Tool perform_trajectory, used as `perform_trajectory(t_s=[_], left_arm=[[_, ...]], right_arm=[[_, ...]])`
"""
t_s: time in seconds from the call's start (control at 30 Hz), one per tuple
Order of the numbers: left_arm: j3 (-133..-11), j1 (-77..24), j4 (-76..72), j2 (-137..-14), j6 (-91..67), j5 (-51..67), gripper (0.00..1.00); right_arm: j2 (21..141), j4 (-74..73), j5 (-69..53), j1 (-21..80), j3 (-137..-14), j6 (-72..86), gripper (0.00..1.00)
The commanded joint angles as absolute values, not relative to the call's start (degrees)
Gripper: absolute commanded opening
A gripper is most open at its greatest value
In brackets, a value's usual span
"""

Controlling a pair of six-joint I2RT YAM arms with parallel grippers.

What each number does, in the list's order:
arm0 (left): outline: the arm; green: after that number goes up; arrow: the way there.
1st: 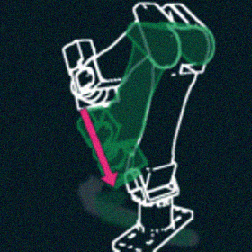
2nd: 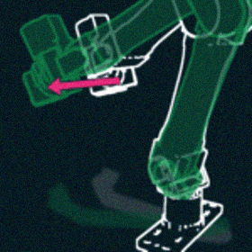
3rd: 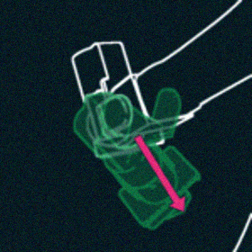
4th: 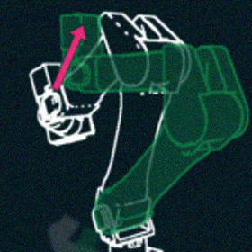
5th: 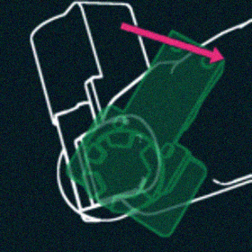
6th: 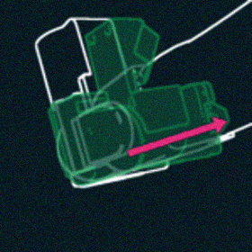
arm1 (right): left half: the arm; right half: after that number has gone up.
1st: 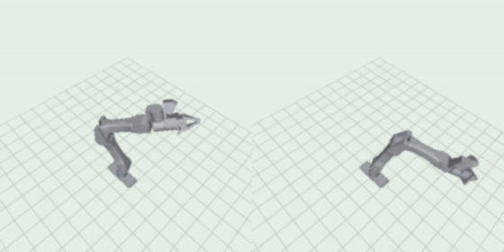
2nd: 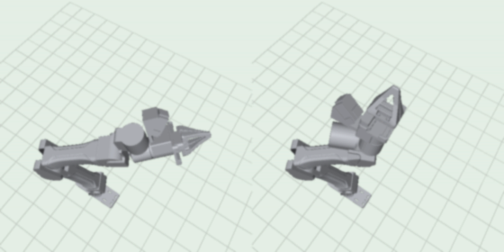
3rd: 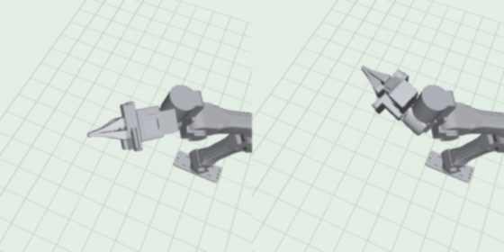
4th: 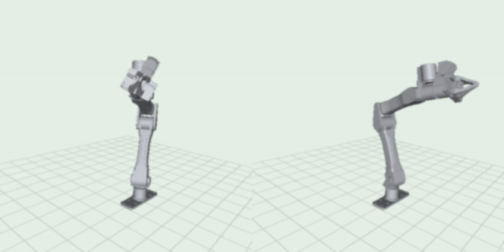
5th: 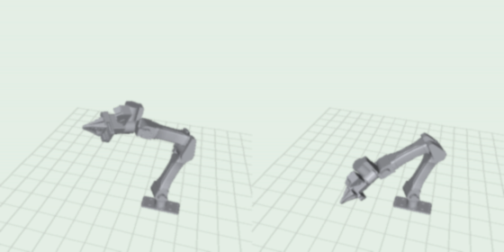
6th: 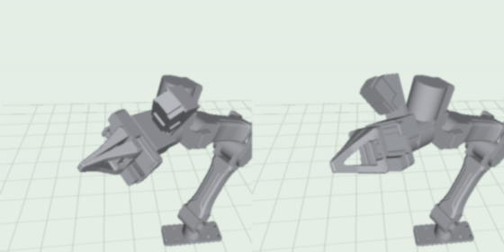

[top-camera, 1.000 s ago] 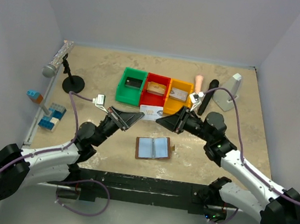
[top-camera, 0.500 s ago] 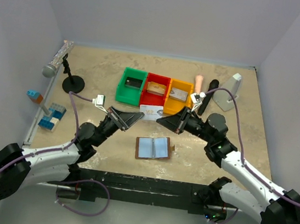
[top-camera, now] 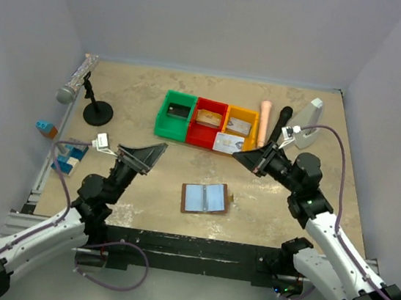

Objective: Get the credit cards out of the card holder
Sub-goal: Place the credit card in the storage box.

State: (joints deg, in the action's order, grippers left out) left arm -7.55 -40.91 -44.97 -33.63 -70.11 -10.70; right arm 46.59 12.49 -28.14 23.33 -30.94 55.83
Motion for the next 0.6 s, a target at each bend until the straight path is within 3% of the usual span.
perform_trajectory(t_s=[0.0, 0.2, 0.57], left_arm=[[-9.57, -40.25, -27.01, -24.45, -62.5, -17.58, 0.65], [-13.71, -40.17, -13.02, -21.36, -58.63, -16.35, 0.64], [-11.69, -40.17, -8.79, -19.78, -58.1, -13.8, 0.62]], right_arm=[[49.56, 2.38, -23.91, 17.59, -32.43, 54.23, 0.0], [58.17, 0.18, -24.0, 11.69, -36.29, 51.25, 0.0], [75.22, -5.27, -22.15, 10.28, -50.7, 45.35, 0.0]])
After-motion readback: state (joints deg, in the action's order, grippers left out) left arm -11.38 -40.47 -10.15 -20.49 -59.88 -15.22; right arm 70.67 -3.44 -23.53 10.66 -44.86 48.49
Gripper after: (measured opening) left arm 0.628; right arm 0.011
